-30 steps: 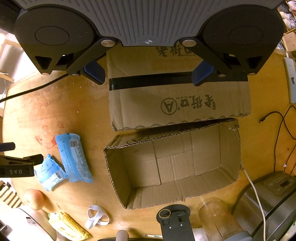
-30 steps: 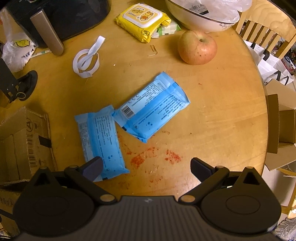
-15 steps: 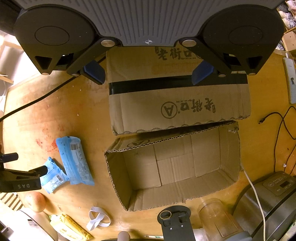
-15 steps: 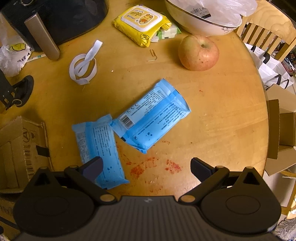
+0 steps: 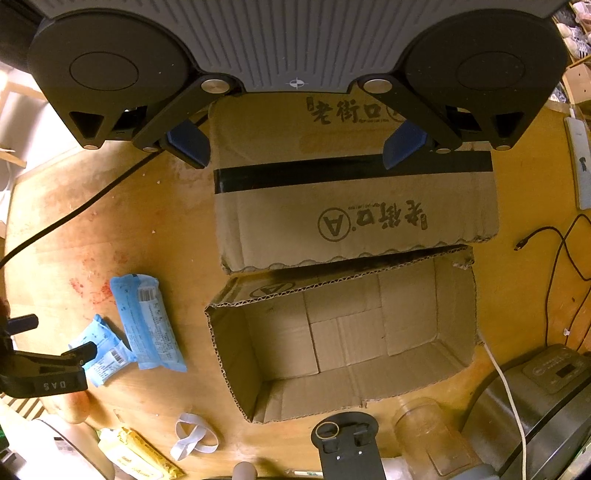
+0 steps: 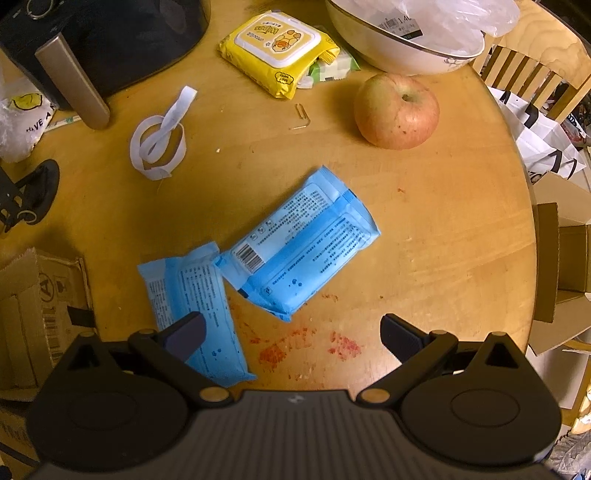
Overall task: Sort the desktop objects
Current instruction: 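Lower the open right gripper over the wider blue packet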
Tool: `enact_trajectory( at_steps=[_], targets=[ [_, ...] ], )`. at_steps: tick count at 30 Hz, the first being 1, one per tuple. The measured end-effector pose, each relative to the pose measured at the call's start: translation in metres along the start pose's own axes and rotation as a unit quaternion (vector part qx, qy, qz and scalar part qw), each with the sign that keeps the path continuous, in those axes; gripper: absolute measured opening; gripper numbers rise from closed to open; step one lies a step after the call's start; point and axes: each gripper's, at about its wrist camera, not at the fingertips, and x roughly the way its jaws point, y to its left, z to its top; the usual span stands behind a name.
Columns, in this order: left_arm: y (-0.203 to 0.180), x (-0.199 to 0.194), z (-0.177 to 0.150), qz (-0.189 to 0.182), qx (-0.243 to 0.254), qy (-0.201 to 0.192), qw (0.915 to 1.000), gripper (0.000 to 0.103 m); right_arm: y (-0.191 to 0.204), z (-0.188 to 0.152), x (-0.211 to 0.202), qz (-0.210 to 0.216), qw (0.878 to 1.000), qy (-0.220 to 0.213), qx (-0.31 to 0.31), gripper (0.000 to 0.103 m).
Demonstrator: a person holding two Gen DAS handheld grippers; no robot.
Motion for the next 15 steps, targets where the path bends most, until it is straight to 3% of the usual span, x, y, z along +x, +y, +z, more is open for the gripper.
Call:
enact_trajectory(
  at_steps=[15],
  targets=[
    [0.002,0.001,-0.002,0.001,0.002,0.003,1.0,0.103,-0.003,0.021,0.009,-0.005,1.0,0.002,0.013,0.103]
  ],
)
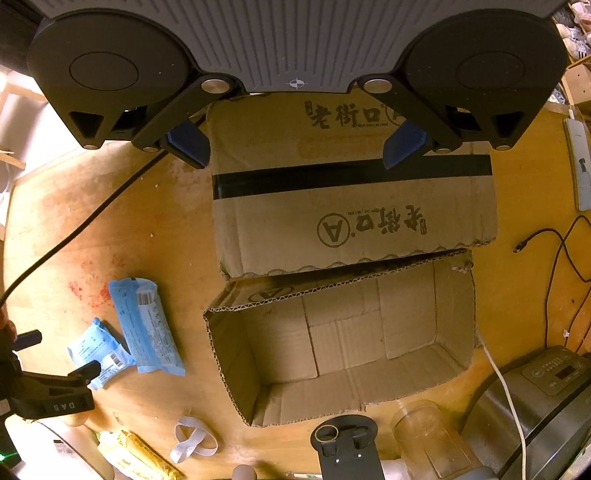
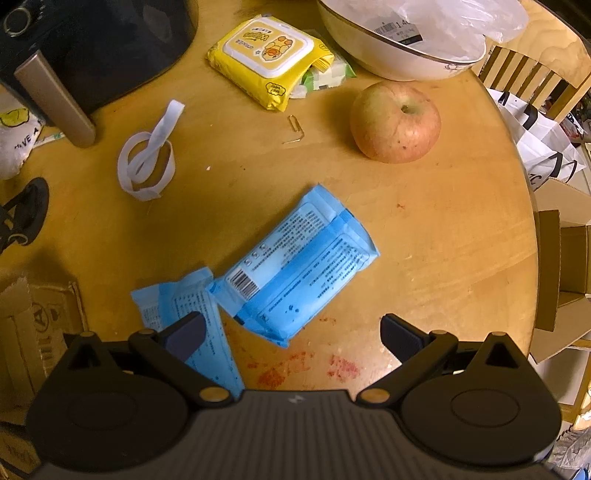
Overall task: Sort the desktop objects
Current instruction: 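Lower the open right gripper over the wider blue packet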
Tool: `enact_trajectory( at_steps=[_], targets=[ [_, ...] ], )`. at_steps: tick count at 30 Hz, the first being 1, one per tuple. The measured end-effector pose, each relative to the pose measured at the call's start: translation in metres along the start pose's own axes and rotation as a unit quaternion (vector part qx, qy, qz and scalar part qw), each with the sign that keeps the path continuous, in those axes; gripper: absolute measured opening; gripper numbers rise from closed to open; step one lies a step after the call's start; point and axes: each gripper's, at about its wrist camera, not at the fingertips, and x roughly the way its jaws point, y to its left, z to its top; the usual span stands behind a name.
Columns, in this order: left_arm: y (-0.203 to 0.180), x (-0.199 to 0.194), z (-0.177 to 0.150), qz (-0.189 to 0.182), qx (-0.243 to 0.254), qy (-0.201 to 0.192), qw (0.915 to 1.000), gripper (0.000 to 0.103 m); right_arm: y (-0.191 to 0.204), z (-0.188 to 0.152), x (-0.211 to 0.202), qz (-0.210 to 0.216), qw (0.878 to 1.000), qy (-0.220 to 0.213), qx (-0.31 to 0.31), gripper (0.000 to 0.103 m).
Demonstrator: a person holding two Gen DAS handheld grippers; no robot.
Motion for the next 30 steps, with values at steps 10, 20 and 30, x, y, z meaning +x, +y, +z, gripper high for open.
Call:
enact_trajectory(
  at_steps=[10,20,30],
  targets=[
    [0.001,0.002,0.001,0.0,0.0,0.004,1.0,0.103,-0.003,0.016,0.009,-0.004,1.0,0.001,0.01,0.103],
    [0.003,0.004,0.004,-0.001,-0.003,0.008,1.0,0.103,-0.004,0.032,0.015,-0.006,1.0,-0.003,0.018,0.103],
    [0.004,0.005,0.005,-0.001,-0.002,0.011,0.9999,0.103,-0.004,0.04,0.02,-0.01,0.999,-0.002,0.031,0.103]
  ],
)
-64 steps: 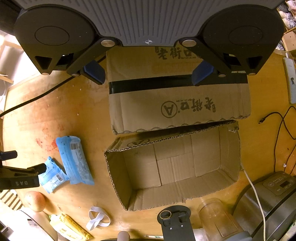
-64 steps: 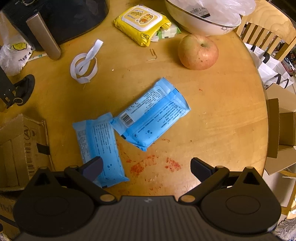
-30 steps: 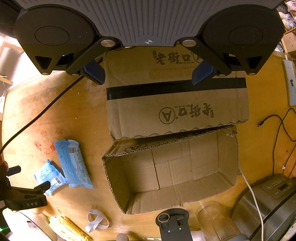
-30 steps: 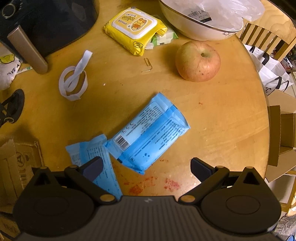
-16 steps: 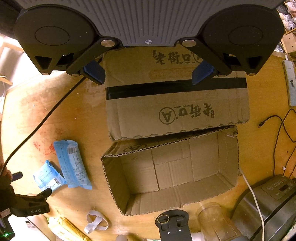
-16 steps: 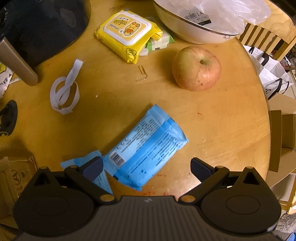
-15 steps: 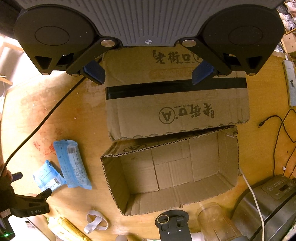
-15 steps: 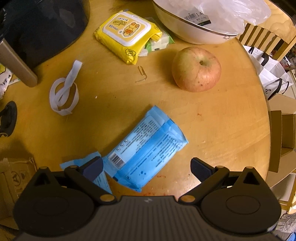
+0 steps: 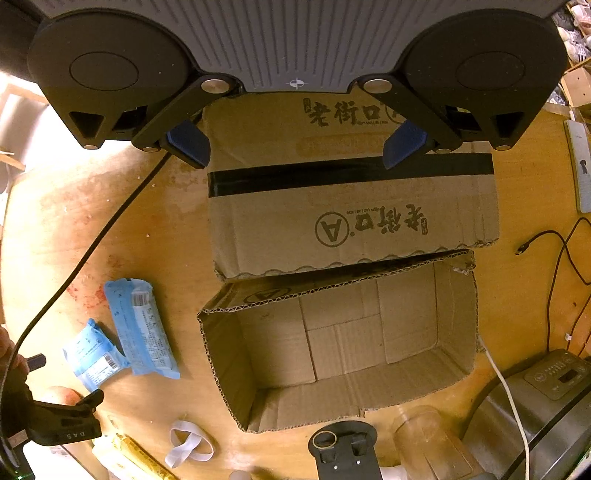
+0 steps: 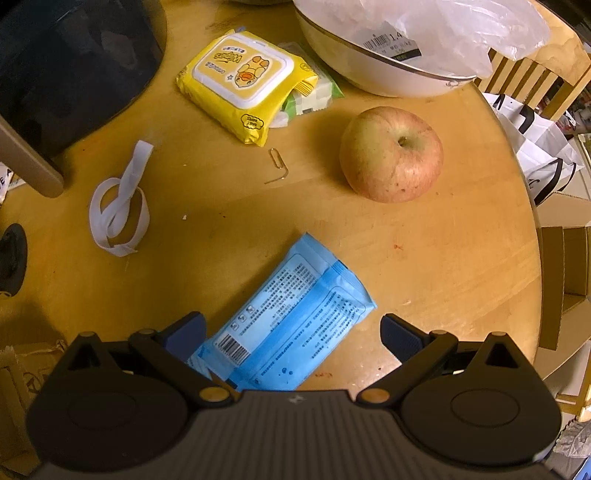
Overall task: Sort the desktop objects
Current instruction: 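Lower the open right gripper over the wider blue packet, then close the right gripper on the wider blue packet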
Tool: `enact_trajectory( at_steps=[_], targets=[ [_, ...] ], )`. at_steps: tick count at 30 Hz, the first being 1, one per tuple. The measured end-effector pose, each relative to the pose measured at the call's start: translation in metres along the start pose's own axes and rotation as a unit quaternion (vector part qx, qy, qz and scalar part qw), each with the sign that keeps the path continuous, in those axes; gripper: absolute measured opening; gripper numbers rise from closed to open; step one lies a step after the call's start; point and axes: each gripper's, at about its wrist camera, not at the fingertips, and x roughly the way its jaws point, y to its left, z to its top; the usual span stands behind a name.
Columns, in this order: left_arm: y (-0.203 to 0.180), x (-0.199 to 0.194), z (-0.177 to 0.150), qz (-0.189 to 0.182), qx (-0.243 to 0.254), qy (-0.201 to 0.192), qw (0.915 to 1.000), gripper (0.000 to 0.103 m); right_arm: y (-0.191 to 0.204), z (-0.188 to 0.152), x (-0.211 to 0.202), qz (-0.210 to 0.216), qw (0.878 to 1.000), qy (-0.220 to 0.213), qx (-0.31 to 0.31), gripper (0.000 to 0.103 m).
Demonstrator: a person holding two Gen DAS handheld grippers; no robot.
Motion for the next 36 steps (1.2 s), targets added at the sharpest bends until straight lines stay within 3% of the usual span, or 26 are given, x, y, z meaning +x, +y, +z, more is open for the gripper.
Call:
enact_trajectory(
  at_steps=[9,15,36],
  targets=[
    [0.001,0.002,0.0,0.001,0.0,0.004,1.0,0.103,-0.005,-0.003,0.009,-0.001,0.999,0.004,0.054,0.103],
    [0.002,0.003,0.0,0.001,0.0,0.006,1.0,0.103,-0.013,-0.006,0.013,-0.007,0.992,-0.007,0.125,0.103],
    [0.004,0.007,-0.002,0.001,-0.003,0.017,0.9998,0.103,-0.033,-0.012,0.039,-0.013,0.951,0.012,0.309,0.103]
  ],
)
